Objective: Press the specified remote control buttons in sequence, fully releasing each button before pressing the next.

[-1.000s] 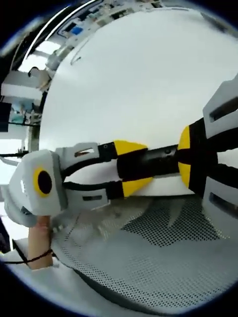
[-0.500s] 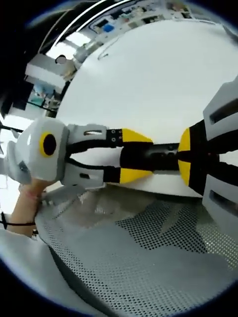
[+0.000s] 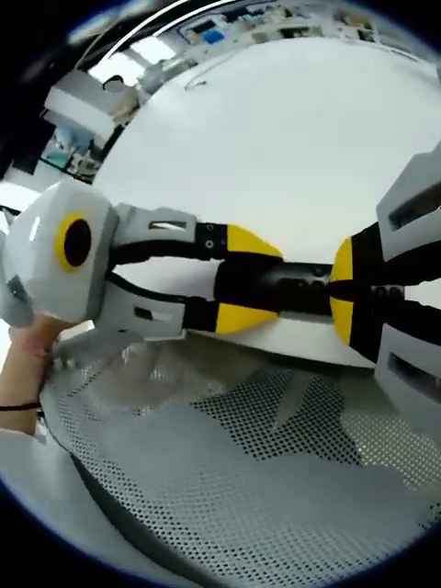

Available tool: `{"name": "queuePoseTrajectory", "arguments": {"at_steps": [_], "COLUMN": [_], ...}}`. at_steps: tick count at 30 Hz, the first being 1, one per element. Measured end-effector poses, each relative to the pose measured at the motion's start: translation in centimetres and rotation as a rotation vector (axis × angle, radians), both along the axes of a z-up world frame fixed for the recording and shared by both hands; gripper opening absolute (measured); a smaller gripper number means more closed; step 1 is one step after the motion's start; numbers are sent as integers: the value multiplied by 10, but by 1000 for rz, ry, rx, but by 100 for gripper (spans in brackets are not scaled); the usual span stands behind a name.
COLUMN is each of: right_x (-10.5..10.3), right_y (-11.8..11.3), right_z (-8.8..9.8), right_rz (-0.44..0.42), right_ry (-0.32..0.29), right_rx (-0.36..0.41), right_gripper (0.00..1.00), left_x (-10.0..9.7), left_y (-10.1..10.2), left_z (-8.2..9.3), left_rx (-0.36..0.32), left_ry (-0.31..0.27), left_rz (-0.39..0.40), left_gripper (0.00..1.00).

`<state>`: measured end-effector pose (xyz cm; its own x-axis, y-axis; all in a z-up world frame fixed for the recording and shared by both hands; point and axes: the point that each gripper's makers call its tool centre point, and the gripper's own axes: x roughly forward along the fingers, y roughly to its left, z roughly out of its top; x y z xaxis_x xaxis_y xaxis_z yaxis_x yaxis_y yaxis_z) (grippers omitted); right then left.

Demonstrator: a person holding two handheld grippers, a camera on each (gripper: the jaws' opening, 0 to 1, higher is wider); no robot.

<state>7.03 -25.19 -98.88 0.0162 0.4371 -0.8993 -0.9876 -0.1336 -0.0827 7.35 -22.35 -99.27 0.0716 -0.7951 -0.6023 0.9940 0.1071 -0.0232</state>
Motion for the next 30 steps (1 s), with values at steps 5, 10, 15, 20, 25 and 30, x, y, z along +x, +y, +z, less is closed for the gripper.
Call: {"name": "queuePoseTrajectory", "arguments": {"at_steps": [5, 10, 15, 20, 25, 30], "right_x": [1, 3, 2, 1, 1, 6], "right_y": [-1, -1, -1, -7, -4, -6], "right_z": [1, 3, 3, 3, 3, 5], "right_rz": [-53, -134, -93, -121, -135, -130], "right_ry": [21, 71, 45, 73, 78, 58], "right_rx": [41, 109, 101, 102, 105, 116], "right_gripper": [0, 0, 0, 0, 0, 0], "left_x": [0, 0, 0, 0, 0, 0], "left_y": [0, 0, 0, 0, 0, -1], "left_z": [0, 0, 0, 0, 0, 0], "left_rx": [1, -3, -3, -3, 0, 0], "left_ry": [-1, -1, -2, -2, -3, -4], "left_rz": [0, -3, -3, -3, -5, -3], "left_gripper": [25, 25, 25, 25, 25, 25]}}
